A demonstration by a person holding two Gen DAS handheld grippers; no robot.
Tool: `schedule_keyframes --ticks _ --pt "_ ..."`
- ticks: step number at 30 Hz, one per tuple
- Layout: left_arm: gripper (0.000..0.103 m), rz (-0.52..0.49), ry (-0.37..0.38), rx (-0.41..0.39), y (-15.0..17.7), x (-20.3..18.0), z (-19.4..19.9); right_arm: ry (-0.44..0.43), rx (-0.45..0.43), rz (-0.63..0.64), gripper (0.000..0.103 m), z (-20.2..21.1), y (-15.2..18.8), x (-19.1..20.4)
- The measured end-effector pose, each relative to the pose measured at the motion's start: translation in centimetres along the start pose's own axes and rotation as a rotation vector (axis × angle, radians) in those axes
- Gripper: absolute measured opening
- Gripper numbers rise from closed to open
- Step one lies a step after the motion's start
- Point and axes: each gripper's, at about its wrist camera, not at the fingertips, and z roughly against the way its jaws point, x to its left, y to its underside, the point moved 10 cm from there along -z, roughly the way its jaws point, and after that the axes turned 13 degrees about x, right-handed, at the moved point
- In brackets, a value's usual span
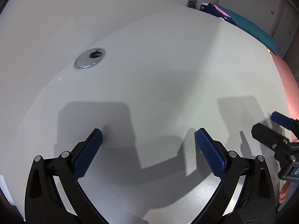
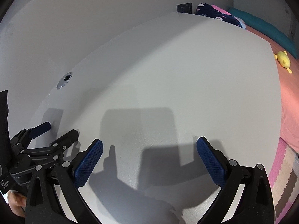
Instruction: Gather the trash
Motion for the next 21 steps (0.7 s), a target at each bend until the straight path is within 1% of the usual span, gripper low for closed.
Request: schedule_keyframes --ticks 5,9,12,16,21 --pt "0.097 0.011 -0.005 -0.015 0.4 1.1 -0.1 0.052 -0.015 0.02 0.1 -0.4 0.6 1.0" --pt "0.097 0.016 -0.009 -0.041 0.5 1.5 0.0 0.11 -0.049 0.014 0.1 -0.8 0.3 0.9" --pt "0.097 0.013 -0.008 -0.041 0.7 1.6 0.1 0.149 -0.061 0.012 0.1 -1.0 0.2 0.6" --pt "0.097 0.013 -0.009 -0.041 0.6 1.5 0.2 0.177 -0.054 0.013 0.1 -1.3 0.0 0.3" --pt "0.097 0.013 -0.01 -0.041 0.6 1.4 0.1 0.181 -0.052 0.015 0.101 -1.4 -0.2 0.2"
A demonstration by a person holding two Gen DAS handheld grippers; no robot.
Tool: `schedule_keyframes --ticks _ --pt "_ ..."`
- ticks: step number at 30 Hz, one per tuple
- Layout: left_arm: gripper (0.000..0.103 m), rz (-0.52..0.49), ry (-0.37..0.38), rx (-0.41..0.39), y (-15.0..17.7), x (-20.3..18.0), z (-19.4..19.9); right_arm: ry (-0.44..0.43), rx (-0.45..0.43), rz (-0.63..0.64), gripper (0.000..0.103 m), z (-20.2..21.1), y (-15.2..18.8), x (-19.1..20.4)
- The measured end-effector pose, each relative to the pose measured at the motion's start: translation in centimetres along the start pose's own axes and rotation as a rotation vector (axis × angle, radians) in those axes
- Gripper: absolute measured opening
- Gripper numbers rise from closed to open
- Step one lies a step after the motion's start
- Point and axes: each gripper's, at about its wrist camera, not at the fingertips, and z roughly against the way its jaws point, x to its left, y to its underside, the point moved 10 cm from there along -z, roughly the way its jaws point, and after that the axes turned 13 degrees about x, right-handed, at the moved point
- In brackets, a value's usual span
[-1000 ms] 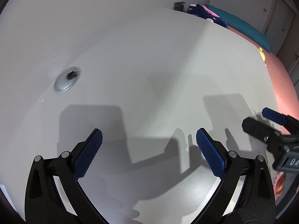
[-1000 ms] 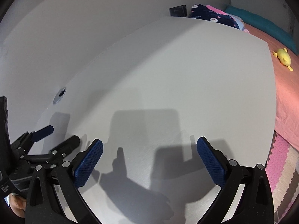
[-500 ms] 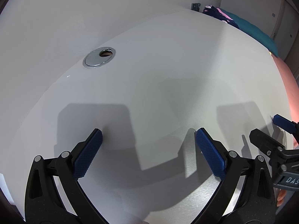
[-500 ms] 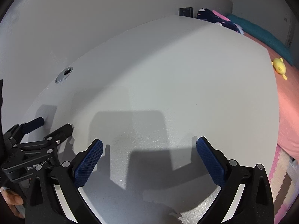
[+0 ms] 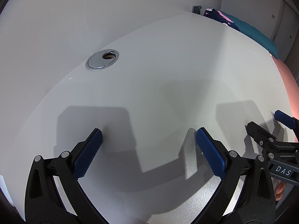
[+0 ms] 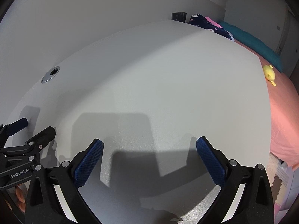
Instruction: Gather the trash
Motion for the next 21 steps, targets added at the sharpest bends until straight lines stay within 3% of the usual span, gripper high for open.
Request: schedule_keyframes --ticks 21 --pt "0.097 -0.002 0.001 0.0 -0.08 -0.01 -0.17 0.0 0.0 0.0 0.101 0.0 -0.03 -0.02"
